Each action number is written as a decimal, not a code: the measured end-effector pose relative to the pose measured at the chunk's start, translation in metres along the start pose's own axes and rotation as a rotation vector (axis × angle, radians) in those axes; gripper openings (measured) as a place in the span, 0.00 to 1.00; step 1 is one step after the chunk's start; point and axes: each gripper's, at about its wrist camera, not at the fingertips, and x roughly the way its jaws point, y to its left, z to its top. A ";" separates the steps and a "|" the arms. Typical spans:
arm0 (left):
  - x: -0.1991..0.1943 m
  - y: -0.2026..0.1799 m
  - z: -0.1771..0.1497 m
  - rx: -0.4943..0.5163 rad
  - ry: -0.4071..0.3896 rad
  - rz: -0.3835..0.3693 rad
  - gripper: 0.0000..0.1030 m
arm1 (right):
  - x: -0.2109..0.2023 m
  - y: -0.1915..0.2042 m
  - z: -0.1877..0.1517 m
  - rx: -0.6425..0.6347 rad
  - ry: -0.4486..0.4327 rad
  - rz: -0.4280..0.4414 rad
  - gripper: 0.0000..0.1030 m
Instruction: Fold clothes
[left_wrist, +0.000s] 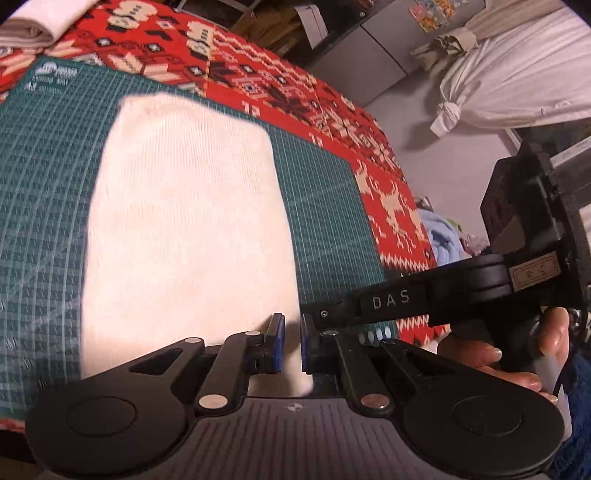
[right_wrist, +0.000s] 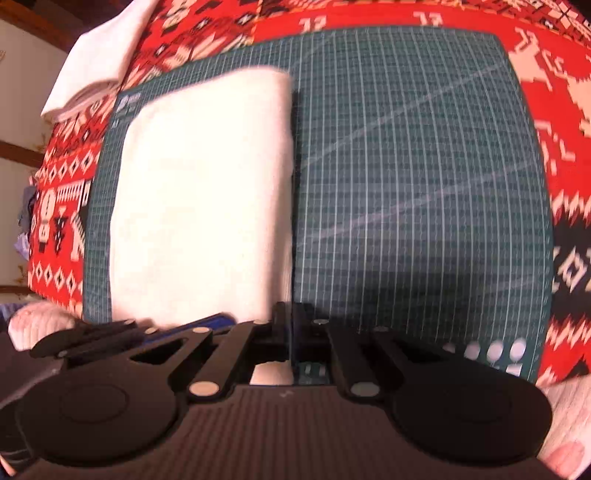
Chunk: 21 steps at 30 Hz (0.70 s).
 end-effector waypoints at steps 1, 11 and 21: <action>0.000 0.000 -0.002 -0.001 0.001 -0.004 0.07 | 0.003 0.003 -0.006 -0.006 0.006 -0.005 0.04; 0.000 0.003 -0.010 -0.037 -0.004 -0.039 0.09 | 0.001 -0.008 -0.030 0.055 -0.011 0.015 0.04; -0.002 0.009 -0.011 -0.084 -0.012 -0.070 0.11 | -0.007 -0.020 -0.058 0.087 -0.018 0.077 0.04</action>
